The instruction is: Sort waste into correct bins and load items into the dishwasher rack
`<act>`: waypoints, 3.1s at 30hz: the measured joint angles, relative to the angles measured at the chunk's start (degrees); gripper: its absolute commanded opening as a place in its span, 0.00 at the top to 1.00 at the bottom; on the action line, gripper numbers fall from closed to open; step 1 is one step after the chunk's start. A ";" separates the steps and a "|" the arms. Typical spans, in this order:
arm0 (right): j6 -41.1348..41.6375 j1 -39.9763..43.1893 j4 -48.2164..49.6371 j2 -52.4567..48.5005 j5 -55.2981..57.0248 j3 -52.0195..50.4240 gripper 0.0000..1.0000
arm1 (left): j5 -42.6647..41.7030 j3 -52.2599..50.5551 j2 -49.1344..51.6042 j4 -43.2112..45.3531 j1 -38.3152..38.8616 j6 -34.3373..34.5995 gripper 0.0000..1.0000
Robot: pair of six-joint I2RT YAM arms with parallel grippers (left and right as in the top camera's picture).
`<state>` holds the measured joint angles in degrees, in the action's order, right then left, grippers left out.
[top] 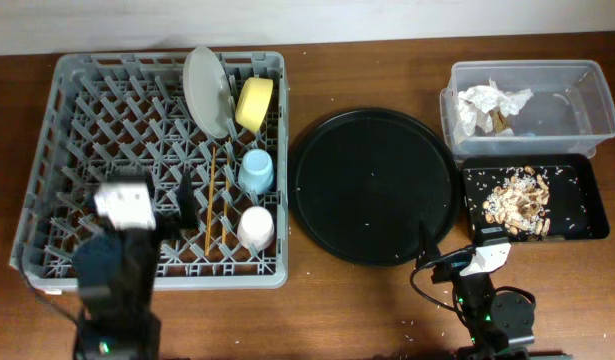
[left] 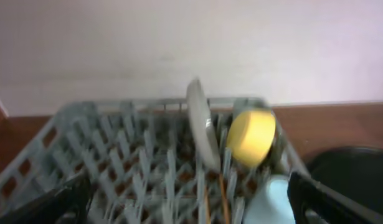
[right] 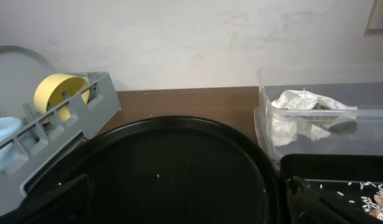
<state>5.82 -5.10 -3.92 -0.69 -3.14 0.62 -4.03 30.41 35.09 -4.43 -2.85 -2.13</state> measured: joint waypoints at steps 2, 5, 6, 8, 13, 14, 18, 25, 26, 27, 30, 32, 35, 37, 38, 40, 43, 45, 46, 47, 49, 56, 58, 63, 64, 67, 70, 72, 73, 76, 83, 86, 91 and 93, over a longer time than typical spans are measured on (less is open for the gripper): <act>-0.02 0.00 0.00 0.00 0.00 0.00 0.01 | -0.28 -6.45 -5.97 2.64 -1.16 -1.40 0.01; 0.02 0.00 -0.02 0.00 0.00 0.00 0.02 | -0.31 -13.57 -13.33 5.20 -2.32 -2.82 0.01; 0.00 0.00 0.00 0.00 0.00 0.00 0.02 | -0.28 -15.91 -16.09 6.03 -2.54 -3.08 0.01; 0.00 0.00 -0.02 0.00 0.00 0.00 0.02 | -0.11 -20.11 -21.51 6.62 -2.75 -3.69 0.01; 0.02 0.00 -0.02 0.00 0.00 0.00 0.02 | 1.05 -27.08 -29.68 7.58 -2.75 -4.33 0.01; 0.02 0.00 -0.02 0.00 0.00 0.00 0.01 | 1.40 -28.30 -31.08 6.69 -2.75 -4.35 0.01; 0.02 0.00 -0.02 0.00 0.00 0.00 0.02 | 2.14 -29.68 -34.07 0.28 -2.75 -5.31 0.01; 0.00 0.00 -0.02 0.00 0.00 0.00 0.02 | 2.54 -29.68 -34.18 0.02 -2.75 -5.79 0.01; 0.00 0.00 -0.02 0.00 0.00 0.00 0.02 | 2.54 -29.68 -34.18 0.02 -2.75 -5.81 0.01; 0.00 0.00 -0.02 0.00 0.00 0.00 0.02 | 2.54 -29.68 -34.18 0.02 -2.75 -5.81 0.01; 0.02 0.00 -0.02 0.00 0.00 0.00 0.02 | 2.54 -29.68 -34.18 0.02 -2.75 -5.81 0.01; -0.02 0.00 -0.02 0.00 0.00 0.00 0.02 | 2.56 -29.68 -34.18 0.00 -2.75 -5.81 0.01; 0.02 0.00 -0.02 0.00 0.00 0.00 0.02 | 2.54 -29.68 -34.18 0.00 -2.75 -5.81 0.01; 0.02 0.00 -0.02 0.00 0.00 0.00 0.02 | 2.54 -29.68 -34.18 0.00 -2.75 -5.81 0.01; 0.00 0.00 -0.02 0.00 0.00 0.00 0.02 | 2.56 -29.68 -34.18 0.00 -2.75 -5.81 0.01; 0.00 0.00 -0.02 0.00 0.00 0.00 0.02 | 2.54 -29.68 -34.18 0.00 -2.75 -5.81 0.01; 0.02 0.00 -0.02 0.00 0.00 0.00 0.02 | 2.56 -29.68 -34.18 0.00 -2.75 -5.81 0.01; 0.02 0.00 -0.02 0.00 0.00 0.00 0.02 | 2.54 -29.68 -34.18 0.00 -2.75 -5.81 0.01; 0.00 0.00 -0.02 0.00 0.04 0.00 0.02 | 2.54 -29.68 -34.18 0.00 -2.75 -5.81 0.01; 0.02 0.00 0.04 0.00 0.07 0.00 0.02 | 2.54 -29.68 -34.18 0.00 -2.75 -5.81 0.01; -0.02 0.00 0.98 0.00 0.09 0.00 0.02 | 2.56 -29.68 -34.18 0.00 -2.75 -5.81 0.01; 0.02 0.00 3.19 0.02 2.47 0.00 0.01 | 2.56 -29.68 -34.21 -0.04 -2.75 -5.81 0.01; 0.09 0.00 0.00 0.04 2.71 0.00 0.02 | 2.56 -29.68 -34.21 -0.04 -2.75 -5.81 0.01; 0.22 0.00 -0.33 0.02 2.91 0.00 0.02 | 2.56 -29.68 -34.21 -0.04 -2.75 -5.81 0.01; 0.20 0.00 -0.33 0.02 2.91 0.00 0.02 | 2.56 -29.68 -34.21 -0.04 -2.75 -5.81 0.01; 0.24 0.00 -0.33 0.02 2.91 0.00 0.02 | 2.56 -29.68 -34.21 -0.04 -2.75 -5.81 0.01; 0.24 0.00 -0.33 0.02 2.91 0.00 0.02 | 2.56 -29.68 -34.21 -0.04 -2.75 -5.81 0.01; 0.20 0.00 -0.33 0.02 2.91 0.00 0.02 | 2.56 -29.68 -34.21 -0.04 -2.75 -5.81 0.01; 0.20 0.00 -0.33 0.02 2.91 0.00 0.01 | 2.56 -29.68 -34.21 -0.04 -2.75 -5.81 0.01; 0.22 0.00 -0.33 0.02 2.91 0.00 0.02 | 2.56 -29.68 -34.21 -0.04 -2.75 -5.81 0.01; 0.20 0.00 -0.33 0.02 2.91 0.00 0.02 | 2.56 -29.68 -34.21 -0.04 -2.75 -5.81 0.01; 0.24 0.00 -0.33 0.02 2.91 0.00 0.02 | 2.56 -29.68 -34.21 -0.04 -2.75 -5.81 0.01; 0.22 0.00 -0.33 0.02 2.91 0.00 0.02 | 2.56 -29.68 -34.21 -0.04 -2.75 -5.81 0.01; 0.22 0.00 -0.33 0.02 2.91 0.00 0.01 | 2.56 -29.68 -34.21 -0.04 -2.75 -5.81 0.01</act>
<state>6.04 -5.10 -4.25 -0.67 -0.23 0.62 -1.48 0.73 0.89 -4.47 -5.61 -7.94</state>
